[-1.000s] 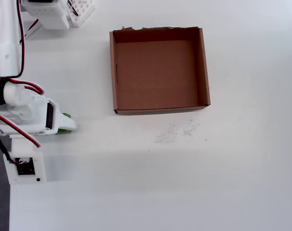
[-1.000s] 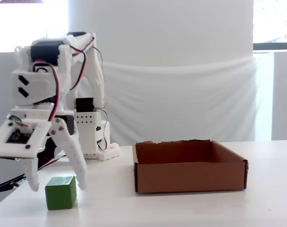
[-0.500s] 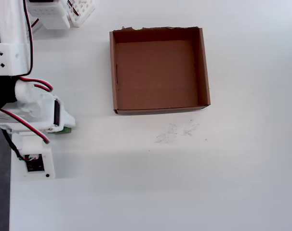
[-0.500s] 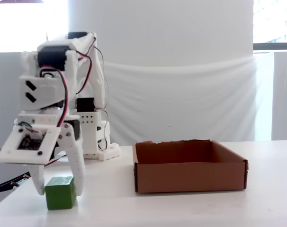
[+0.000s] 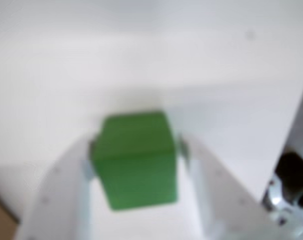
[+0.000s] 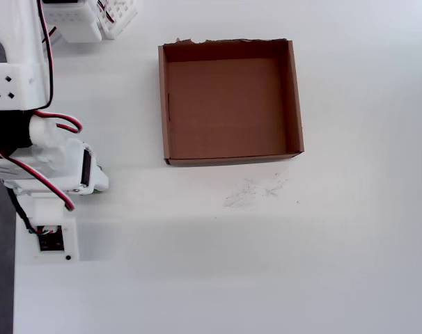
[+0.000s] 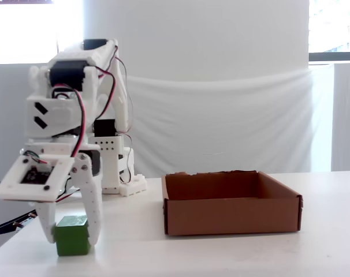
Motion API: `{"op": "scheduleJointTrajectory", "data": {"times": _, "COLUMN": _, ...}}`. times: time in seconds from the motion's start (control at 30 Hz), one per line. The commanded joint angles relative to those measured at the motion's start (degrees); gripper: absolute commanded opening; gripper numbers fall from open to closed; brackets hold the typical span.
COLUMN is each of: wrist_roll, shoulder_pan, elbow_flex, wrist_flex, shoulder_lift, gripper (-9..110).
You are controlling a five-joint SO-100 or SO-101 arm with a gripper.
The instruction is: Grasp a green cube and put it in a box.
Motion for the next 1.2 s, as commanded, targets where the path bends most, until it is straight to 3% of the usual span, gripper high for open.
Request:
{"op": "scheduleJointTrajectory", "data": {"times": 0.0, "wrist_roll": 0.35, "shoulder_pan": -0.70, "elbow_flex": -0.26, "wrist_flex": -0.70, "shoulder_lift": 0.88, "gripper": 19}}
{"op": "scheduleJointTrajectory", "data": {"times": 0.47, "wrist_roll": 1.05, "shoulder_pan": -1.05, "elbow_flex": 0.44, "wrist_flex": -1.23, "shoulder_lift": 1.14, "gripper": 17}}
{"op": "scheduleJointTrajectory", "data": {"times": 0.87, "wrist_roll": 2.20, "shoulder_pan": -1.85, "elbow_flex": -13.97, "wrist_flex": 18.28, "shoulder_lift": 2.64, "gripper": 16}}
{"op": "scheduleJointTrajectory", "data": {"times": 1.17, "wrist_roll": 6.15, "shoulder_pan": -5.19, "elbow_flex": -22.94, "wrist_flex": 26.46, "shoulder_lift": 3.87, "gripper": 15}}
